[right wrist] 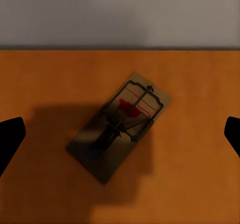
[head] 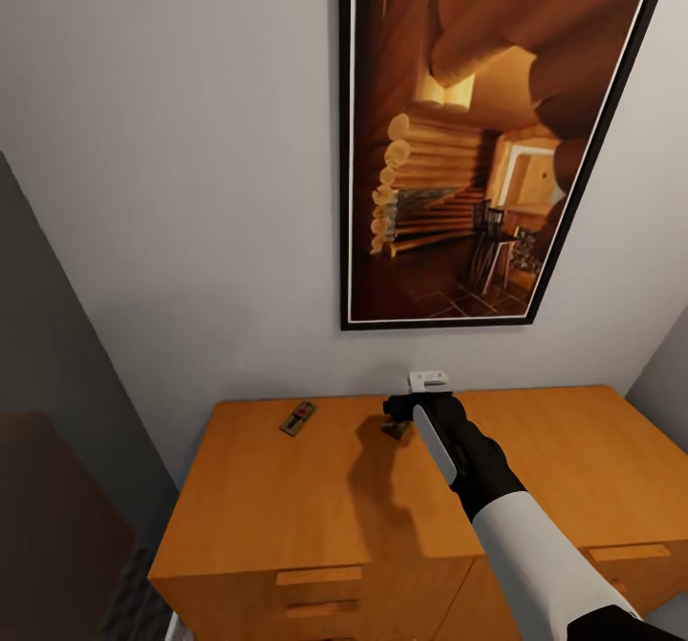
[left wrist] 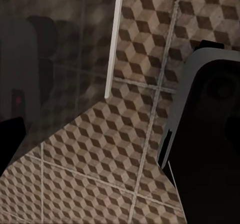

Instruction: Take the four mousetraps from the cabinet in the bathroom and place them on the bathroom floor. Make sure all four end up on the same floor surface, and ensure that at least two of them are either under or directly next to the same bathroom sink.

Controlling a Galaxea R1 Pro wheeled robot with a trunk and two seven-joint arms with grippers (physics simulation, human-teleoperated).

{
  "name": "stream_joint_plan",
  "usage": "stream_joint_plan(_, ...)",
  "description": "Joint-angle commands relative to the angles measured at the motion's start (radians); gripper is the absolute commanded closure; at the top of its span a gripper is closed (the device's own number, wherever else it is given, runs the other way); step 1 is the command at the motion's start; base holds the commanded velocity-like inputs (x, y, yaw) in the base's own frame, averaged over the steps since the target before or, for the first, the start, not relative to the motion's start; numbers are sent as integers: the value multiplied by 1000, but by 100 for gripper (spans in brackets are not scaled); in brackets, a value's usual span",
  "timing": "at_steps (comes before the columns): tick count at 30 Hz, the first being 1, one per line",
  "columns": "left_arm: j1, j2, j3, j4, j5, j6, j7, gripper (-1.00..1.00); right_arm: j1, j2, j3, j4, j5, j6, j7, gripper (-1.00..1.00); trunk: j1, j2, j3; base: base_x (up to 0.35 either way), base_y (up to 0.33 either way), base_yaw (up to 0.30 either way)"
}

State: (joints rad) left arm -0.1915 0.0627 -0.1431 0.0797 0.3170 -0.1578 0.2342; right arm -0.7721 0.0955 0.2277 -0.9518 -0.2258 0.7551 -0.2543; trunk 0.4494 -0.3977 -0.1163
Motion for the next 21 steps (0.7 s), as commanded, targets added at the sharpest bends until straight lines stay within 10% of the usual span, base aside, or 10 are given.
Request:
stream_joint_plan(1, -2, -1, -8, 4, 8, -6, 0, -100, -1, 0, 2, -1, -10, 3, -10, -100, 1, -2, -4, 0, 0, 0)
stream_joint_plan(21, -2, 0, -7, 4, 8, -6, 0, -100, -1, 0, 2, -1, -10, 3, -10, -100, 1, -2, -35, 0, 0, 0)
